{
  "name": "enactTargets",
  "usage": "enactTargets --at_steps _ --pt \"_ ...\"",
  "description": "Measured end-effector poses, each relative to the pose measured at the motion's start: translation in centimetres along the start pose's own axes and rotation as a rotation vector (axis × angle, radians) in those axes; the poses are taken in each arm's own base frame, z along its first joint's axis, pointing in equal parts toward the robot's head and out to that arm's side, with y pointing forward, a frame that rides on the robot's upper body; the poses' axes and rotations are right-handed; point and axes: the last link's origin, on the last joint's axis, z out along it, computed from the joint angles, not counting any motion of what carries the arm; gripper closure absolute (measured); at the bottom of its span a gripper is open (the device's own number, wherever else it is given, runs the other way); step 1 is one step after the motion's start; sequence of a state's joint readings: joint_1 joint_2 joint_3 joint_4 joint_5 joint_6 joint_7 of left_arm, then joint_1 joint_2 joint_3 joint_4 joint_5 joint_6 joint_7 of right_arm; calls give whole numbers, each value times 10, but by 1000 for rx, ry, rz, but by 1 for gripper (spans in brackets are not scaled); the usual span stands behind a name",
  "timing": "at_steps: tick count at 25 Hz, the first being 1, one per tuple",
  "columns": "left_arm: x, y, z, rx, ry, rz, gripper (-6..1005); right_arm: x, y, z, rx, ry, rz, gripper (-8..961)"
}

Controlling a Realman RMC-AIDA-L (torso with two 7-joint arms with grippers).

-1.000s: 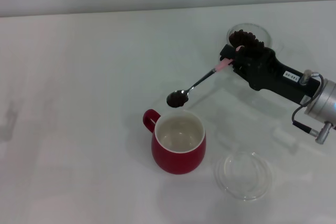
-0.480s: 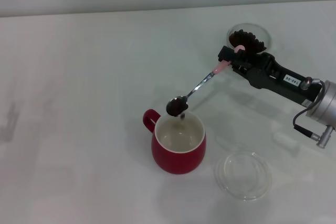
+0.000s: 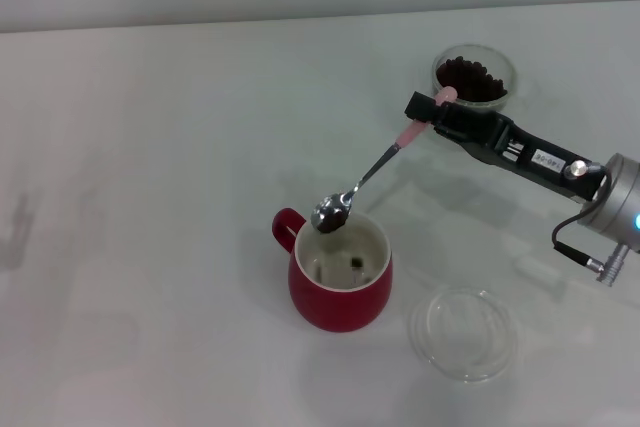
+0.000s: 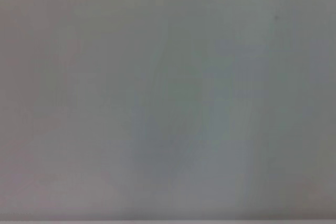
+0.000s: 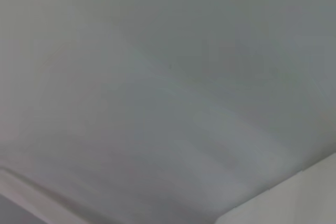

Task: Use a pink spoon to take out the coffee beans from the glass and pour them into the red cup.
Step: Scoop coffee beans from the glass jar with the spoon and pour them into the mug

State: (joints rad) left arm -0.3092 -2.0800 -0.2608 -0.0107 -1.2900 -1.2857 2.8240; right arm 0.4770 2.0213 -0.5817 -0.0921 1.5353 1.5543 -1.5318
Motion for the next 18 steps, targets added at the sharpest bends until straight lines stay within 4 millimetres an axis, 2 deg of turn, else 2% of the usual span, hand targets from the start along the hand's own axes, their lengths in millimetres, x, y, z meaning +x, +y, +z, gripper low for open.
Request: enactTargets --at_steps 9,18 --pt "0 0 0 1 -1 2 357 -5 0 -1 2 32 -167 804" --pt "0 -1 0 2 -2 1 357 0 9 1 -69 77 -287 801"
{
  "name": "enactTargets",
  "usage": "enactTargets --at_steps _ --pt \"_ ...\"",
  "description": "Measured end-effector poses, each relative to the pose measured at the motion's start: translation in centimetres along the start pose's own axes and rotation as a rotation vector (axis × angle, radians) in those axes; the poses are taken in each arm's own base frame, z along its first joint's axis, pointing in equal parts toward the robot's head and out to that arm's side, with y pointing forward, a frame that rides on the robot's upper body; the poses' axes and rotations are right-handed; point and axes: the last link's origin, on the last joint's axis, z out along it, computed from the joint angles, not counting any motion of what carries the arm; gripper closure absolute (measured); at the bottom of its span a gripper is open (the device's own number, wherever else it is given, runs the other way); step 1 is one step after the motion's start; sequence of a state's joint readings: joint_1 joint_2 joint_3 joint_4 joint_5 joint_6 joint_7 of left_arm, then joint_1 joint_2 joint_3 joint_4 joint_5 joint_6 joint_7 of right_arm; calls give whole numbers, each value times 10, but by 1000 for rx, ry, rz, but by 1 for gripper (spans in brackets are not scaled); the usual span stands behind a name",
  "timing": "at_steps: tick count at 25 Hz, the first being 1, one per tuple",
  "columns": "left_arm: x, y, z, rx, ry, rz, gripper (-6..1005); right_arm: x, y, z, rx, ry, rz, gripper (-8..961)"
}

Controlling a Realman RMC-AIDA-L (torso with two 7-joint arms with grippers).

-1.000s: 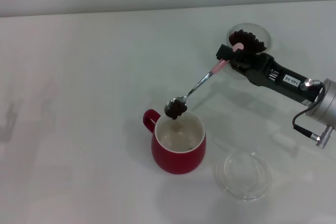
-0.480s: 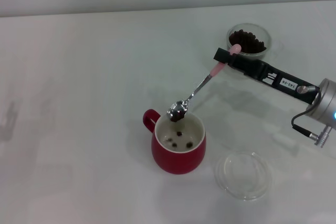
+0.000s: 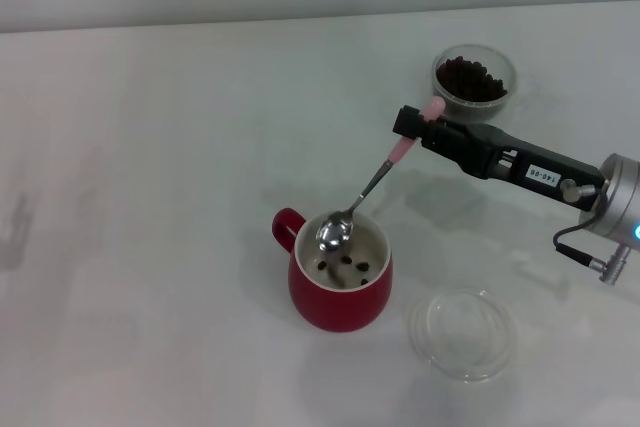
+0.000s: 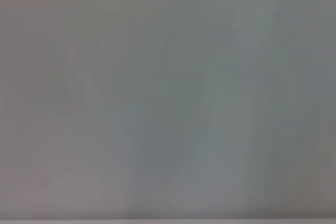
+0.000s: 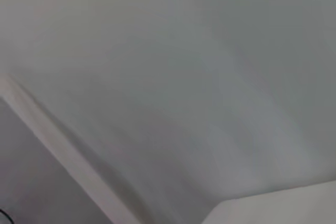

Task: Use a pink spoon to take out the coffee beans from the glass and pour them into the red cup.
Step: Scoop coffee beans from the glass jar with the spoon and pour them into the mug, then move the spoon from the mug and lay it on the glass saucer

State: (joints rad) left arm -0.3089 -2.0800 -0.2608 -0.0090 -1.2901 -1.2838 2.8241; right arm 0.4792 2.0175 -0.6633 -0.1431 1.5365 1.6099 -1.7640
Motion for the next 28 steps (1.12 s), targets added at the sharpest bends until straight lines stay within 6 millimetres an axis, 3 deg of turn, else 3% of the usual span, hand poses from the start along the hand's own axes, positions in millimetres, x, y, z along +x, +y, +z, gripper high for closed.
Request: enactTargets --at_steps 7,13,20,28 --pt "0 0 1 -1 1 1 357 -3 6 -3 -32 -47 36 799" --pt "1 1 2 -4 3 0 357 -8 4 -13 -19 -115 176 797" --pt "1 0 1 3 4 -1 356 -11 2 -50 31 -159 194 795" --pt "1 0 5 2 -2 2 356 10 2 -95 156 -171 188 793"
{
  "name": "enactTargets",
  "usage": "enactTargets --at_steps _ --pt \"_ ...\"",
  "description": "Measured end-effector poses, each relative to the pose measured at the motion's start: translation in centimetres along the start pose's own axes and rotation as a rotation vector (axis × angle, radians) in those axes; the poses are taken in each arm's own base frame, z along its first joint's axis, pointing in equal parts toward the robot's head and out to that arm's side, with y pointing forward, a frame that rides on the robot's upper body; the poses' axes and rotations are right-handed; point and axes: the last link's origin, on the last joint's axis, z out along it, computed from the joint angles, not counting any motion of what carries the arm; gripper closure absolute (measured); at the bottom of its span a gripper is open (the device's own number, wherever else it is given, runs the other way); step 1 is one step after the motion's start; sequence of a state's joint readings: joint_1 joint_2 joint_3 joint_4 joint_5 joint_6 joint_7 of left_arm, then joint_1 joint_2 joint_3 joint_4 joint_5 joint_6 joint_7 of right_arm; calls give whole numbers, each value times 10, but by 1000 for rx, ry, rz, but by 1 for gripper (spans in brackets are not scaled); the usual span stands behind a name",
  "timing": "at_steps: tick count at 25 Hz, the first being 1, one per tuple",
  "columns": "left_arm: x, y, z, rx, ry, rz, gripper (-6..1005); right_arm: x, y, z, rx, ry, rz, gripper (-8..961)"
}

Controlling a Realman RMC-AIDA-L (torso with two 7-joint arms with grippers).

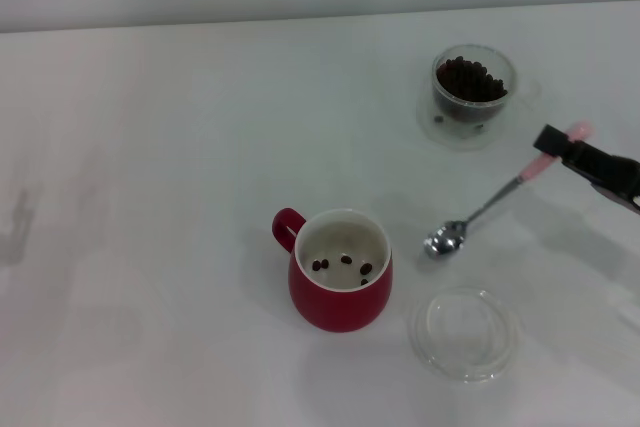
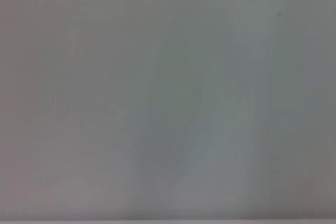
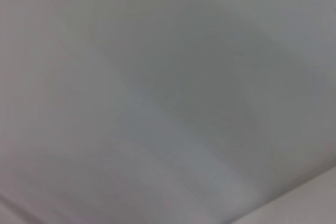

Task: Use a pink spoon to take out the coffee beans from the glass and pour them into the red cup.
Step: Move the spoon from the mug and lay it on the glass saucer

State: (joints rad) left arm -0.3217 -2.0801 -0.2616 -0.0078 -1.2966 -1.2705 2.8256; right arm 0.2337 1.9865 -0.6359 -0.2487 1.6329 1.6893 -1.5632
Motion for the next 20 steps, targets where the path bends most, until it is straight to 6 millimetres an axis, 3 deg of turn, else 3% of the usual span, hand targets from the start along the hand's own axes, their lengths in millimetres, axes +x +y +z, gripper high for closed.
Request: enactTargets --at_steps 5,20 --pt "1 2 7 -9 -7 3 356 7 0 -13 25 22 -17 791" --pt "3 4 12 -20 -4 6 357 27 -9 -23 92 157 -104 787"
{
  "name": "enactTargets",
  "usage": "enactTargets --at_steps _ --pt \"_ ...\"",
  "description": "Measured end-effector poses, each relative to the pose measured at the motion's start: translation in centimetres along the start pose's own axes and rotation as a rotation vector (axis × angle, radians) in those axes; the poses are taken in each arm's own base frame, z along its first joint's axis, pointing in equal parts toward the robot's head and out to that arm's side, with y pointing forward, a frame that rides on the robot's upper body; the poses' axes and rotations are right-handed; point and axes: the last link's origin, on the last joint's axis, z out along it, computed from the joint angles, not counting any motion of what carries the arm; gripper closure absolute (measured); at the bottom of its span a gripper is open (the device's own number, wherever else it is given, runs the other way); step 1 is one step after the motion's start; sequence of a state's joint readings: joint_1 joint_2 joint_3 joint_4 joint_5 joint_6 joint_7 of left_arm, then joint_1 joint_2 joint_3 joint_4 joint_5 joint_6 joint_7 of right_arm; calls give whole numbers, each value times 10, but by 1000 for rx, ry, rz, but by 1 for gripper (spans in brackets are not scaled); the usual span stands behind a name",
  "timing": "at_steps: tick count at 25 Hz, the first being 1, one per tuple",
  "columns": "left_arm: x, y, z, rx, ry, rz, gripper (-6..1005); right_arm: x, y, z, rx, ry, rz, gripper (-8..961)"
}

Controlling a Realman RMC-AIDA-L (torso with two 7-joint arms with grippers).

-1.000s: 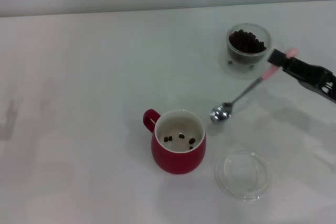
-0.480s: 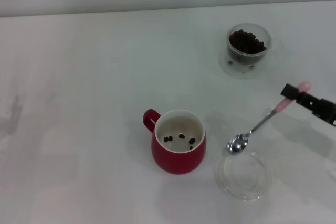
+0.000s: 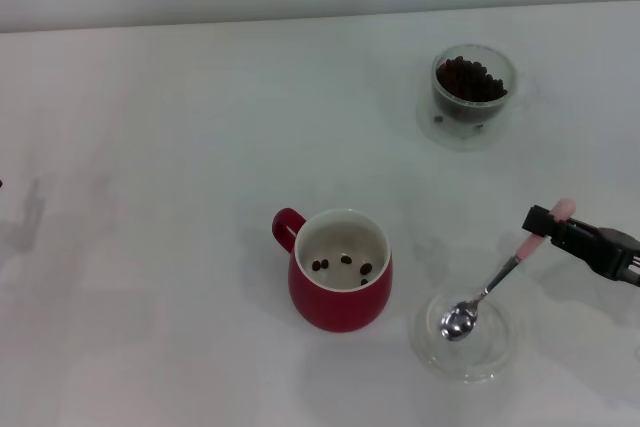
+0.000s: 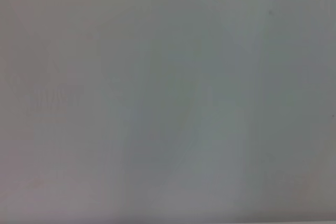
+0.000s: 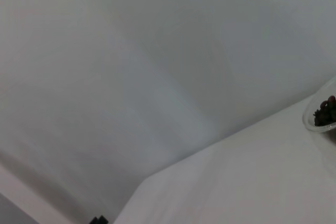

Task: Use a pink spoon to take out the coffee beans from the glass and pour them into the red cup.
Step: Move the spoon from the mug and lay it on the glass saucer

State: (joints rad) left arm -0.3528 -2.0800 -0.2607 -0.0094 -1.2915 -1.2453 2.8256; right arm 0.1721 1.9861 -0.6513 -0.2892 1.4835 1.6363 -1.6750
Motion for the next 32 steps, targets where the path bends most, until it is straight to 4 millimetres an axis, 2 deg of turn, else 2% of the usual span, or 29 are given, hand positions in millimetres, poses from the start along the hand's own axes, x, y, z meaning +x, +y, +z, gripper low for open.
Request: enactTargets --at_steps 9,32 --pt "0 0 1 -1 1 -1 357 0 -5 -7 36 29 -30 784" --pt "1 3 1 -6 6 -6 358 4 -4 5 13 104 8 777"
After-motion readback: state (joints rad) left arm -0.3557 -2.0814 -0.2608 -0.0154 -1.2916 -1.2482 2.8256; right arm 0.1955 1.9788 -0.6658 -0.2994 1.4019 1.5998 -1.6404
